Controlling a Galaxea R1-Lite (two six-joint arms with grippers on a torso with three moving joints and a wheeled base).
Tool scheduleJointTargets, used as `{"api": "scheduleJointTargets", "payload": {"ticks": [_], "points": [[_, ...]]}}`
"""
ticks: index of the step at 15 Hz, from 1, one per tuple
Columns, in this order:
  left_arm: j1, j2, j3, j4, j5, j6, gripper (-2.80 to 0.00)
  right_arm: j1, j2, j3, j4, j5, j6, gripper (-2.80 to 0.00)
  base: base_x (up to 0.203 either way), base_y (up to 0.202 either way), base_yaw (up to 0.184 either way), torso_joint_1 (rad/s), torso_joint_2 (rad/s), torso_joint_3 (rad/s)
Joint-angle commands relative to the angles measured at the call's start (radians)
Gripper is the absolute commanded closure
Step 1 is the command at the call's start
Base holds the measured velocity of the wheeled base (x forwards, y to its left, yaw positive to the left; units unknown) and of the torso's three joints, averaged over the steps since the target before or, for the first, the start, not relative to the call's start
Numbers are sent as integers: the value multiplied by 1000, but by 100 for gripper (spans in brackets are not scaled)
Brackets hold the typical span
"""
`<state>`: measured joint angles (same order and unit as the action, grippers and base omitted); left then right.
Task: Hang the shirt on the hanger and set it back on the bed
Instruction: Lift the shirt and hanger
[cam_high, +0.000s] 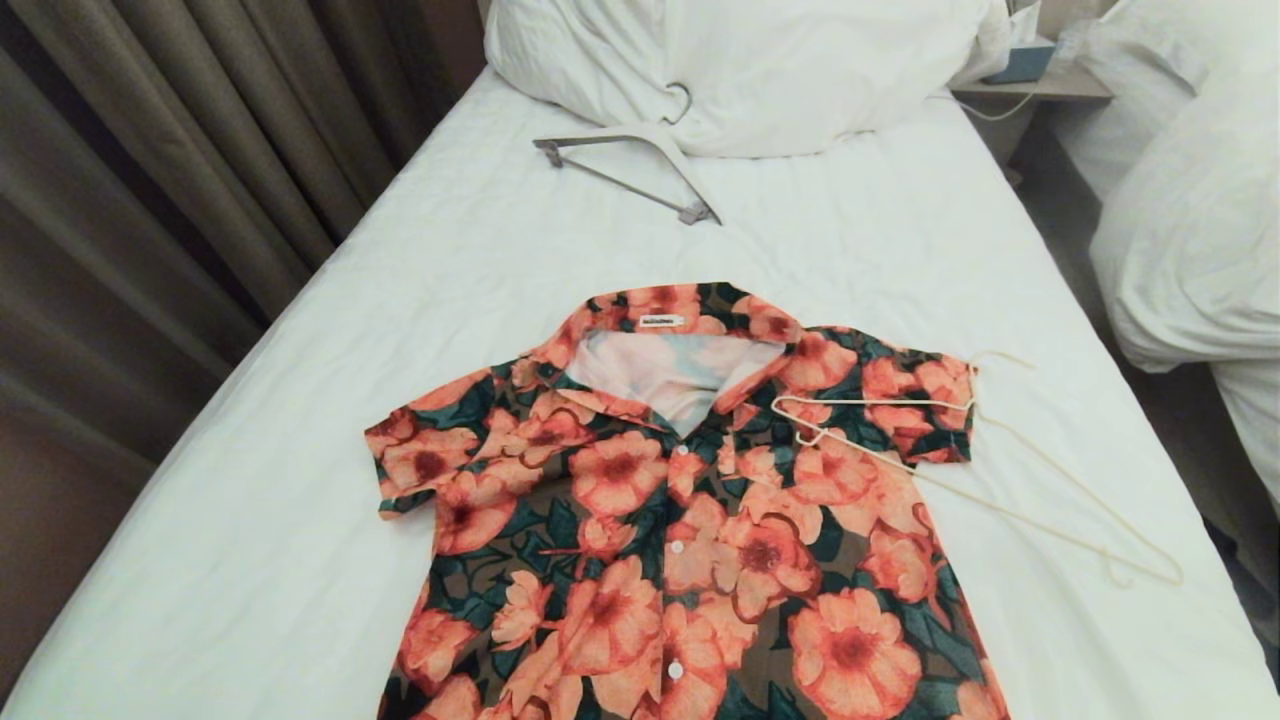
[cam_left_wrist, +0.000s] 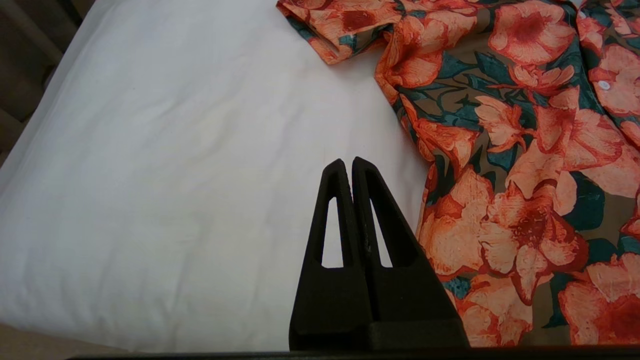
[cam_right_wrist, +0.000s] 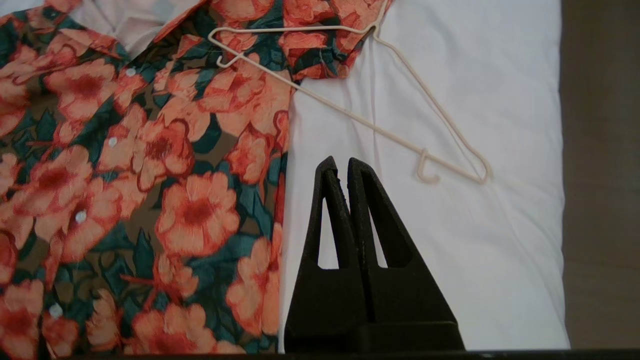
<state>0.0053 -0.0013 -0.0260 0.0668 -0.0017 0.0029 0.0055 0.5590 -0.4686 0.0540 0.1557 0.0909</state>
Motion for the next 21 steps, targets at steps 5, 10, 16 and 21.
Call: {"api": "scheduleJointTargets", "payload": {"ticks": [5, 10, 16, 21], "points": [[1, 1, 0, 1, 0, 0, 0, -109, 632, -285, -41, 71, 74, 0, 0, 0, 0, 0, 0, 0], [1, 1, 0, 1, 0, 0, 0, -332, 965, -644, 249, 604, 169, 0, 0, 0, 0, 0, 0, 0], [1, 1, 0, 1, 0, 0, 0, -467, 1290, -931, 673, 821, 7, 0, 0, 0, 0, 0, 0, 0], [1, 1, 0, 1, 0, 0, 0, -492, 1593, -1390, 1177, 893, -315, 0, 0, 0, 0, 0, 0, 0]]}}
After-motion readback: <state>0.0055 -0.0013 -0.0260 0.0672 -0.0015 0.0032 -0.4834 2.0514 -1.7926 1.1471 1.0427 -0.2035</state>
